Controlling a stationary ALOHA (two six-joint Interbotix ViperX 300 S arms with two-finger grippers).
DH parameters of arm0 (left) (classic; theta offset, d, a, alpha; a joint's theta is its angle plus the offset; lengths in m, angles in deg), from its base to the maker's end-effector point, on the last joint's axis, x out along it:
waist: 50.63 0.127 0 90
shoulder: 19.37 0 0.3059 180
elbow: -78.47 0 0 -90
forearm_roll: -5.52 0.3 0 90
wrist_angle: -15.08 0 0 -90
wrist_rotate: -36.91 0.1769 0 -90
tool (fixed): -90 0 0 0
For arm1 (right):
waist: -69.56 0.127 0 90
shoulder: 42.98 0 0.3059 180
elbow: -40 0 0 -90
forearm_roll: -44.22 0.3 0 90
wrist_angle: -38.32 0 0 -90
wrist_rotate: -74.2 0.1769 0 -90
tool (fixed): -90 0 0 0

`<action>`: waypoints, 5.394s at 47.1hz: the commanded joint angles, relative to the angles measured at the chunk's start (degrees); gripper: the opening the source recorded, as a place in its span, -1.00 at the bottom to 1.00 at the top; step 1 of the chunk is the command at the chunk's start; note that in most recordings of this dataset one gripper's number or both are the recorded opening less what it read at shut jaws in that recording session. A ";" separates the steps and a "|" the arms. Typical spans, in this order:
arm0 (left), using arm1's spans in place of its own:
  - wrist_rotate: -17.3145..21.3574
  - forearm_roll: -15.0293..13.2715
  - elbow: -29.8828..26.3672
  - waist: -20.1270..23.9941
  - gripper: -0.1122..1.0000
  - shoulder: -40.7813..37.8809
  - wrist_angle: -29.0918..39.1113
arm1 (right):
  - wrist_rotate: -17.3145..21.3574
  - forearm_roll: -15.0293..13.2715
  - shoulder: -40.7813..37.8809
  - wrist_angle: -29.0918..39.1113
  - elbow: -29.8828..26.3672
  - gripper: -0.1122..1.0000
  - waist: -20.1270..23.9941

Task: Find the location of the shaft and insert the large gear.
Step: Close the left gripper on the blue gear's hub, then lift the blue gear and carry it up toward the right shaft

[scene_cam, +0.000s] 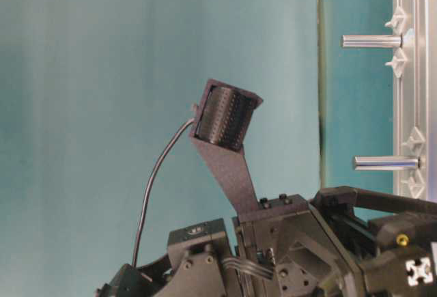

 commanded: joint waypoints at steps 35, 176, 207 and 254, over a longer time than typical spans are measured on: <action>-0.18 0.18 -2.46 0.26 0.90 -1.67 0.35 | 0.53 0.00 -0.18 -0.26 -0.70 -0.82 -0.18; 4.75 0.26 -23.64 2.64 0.46 -2.46 19.60 | 0.44 0.00 -0.18 -0.62 -0.88 -0.82 -0.18; 11.60 0.35 -34.98 5.98 0.46 -5.98 25.84 | 0.44 -0.18 0.26 -0.70 -0.62 -0.82 -0.18; 18.02 0.35 -49.04 10.81 0.46 -12.57 32.17 | 0.53 -0.09 1.32 -0.44 -0.26 -0.82 -0.18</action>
